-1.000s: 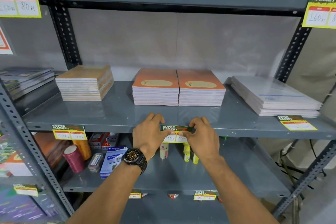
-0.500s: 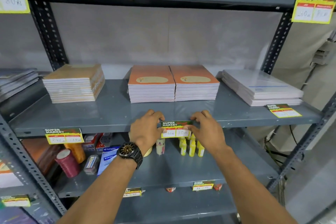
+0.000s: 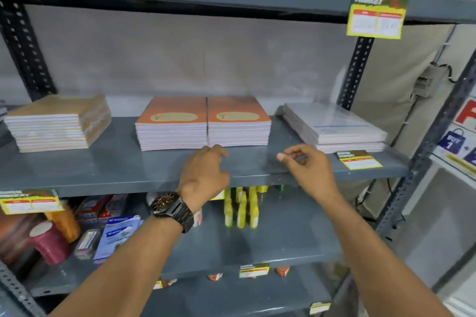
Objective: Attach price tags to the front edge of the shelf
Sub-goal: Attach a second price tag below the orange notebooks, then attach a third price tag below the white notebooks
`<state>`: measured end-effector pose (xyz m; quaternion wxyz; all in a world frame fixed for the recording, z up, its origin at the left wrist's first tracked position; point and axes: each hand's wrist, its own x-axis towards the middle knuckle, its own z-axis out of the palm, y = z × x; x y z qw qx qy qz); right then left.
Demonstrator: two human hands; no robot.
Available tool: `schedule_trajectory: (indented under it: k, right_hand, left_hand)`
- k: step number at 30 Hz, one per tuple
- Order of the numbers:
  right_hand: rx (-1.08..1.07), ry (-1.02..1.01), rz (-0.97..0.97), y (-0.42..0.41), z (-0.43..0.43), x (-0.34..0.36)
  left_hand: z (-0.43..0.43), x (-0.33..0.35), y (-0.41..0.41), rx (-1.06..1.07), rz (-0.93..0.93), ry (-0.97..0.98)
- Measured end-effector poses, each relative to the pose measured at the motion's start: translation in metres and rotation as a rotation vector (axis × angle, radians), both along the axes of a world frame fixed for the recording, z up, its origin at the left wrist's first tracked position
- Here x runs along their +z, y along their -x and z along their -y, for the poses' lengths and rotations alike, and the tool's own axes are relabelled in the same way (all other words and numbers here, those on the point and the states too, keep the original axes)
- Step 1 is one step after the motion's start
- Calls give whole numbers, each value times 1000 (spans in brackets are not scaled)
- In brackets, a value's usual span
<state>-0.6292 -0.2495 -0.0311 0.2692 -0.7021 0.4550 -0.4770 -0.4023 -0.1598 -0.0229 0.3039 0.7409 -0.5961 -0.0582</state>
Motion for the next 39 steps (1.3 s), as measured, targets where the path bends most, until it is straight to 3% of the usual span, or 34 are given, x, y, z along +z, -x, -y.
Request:
schedule_trajectory:
  k: [6, 9, 14, 22, 27, 34, 39]
  right_hand:
    - [-92, -35, -39, 120, 68, 17]
    - [-158, -74, -155, 168, 103, 19]
    - [-182, -201, -346, 201, 142, 13]
    - [-109, -233, -447, 197, 159, 2]
    - [-115, -293, -350, 195, 160, 3]
    - [55, -398, 84, 204, 157, 3]
    - [195, -329, 180, 219, 141, 2]
  left_hand:
    - [74, 2, 129, -100, -244, -20]
    - [116, -3, 186, -81, -321, -54]
    - [161, -6, 238, 17, -230, -122]
    - [185, -12, 274, 148, 18, -203]
    - [193, -7, 282, 169, -68, -253]
    - [188, -4, 284, 41, -479, -49]
    - [169, -7, 286, -62, -465, 104]
